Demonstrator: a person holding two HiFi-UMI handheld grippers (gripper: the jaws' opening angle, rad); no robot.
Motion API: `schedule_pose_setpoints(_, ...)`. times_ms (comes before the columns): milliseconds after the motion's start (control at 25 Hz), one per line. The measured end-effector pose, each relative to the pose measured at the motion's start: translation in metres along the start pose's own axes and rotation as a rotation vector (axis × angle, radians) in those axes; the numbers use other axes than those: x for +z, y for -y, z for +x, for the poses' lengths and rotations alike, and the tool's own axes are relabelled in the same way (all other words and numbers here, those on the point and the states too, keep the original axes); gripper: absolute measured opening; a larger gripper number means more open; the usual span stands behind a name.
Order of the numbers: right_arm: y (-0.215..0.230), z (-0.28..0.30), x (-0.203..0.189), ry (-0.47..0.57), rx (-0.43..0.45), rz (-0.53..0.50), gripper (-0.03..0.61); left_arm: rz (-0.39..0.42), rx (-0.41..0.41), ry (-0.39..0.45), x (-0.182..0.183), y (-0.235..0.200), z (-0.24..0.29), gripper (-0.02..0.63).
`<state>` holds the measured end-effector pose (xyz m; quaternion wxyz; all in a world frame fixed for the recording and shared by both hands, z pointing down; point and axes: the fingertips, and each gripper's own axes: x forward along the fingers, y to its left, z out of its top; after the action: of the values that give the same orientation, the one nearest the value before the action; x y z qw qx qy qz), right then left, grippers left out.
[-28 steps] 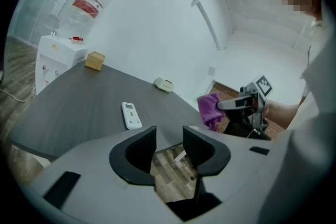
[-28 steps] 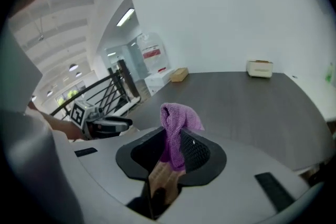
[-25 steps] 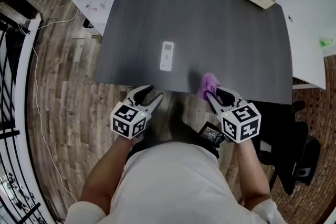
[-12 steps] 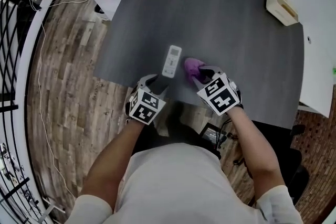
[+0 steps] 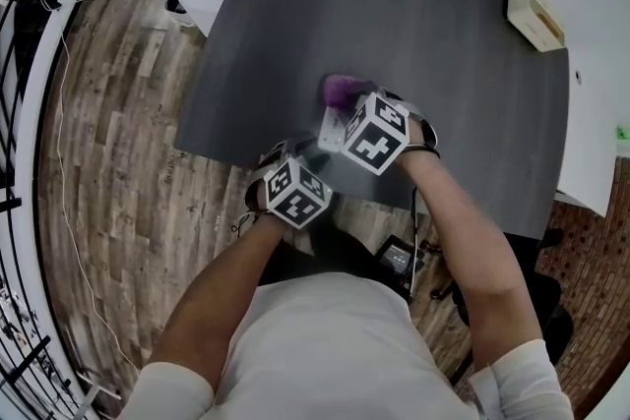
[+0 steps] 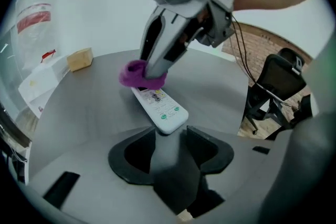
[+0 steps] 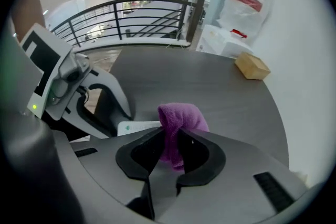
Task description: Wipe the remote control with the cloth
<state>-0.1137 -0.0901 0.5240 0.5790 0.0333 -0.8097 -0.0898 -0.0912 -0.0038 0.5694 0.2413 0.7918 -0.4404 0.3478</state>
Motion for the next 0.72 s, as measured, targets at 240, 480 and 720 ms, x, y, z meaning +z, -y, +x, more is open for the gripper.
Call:
schedule_pose_setpoints(240, -0.047, 0.001, -0.005, -0.014, 0.071, 0.0, 0.087, 0.027, -0.025, 0.007, 0.001, 0.0, 0.004, 0.187)
schedule_pose_setpoints(480, -0.073, -0.008, -0.007, 0.007, 0.153, 0.117, 0.086, 0.017, -0.022, 0.002, 0.001, 0.0, 0.004, 0.187)
schedule_pose_setpoints(720, -0.094, -0.009, -0.011, 0.07, 0.26, 0.276, 0.086, 0.009, -0.016, 0.0, 0.0, -0.002, 0.003, 0.187)
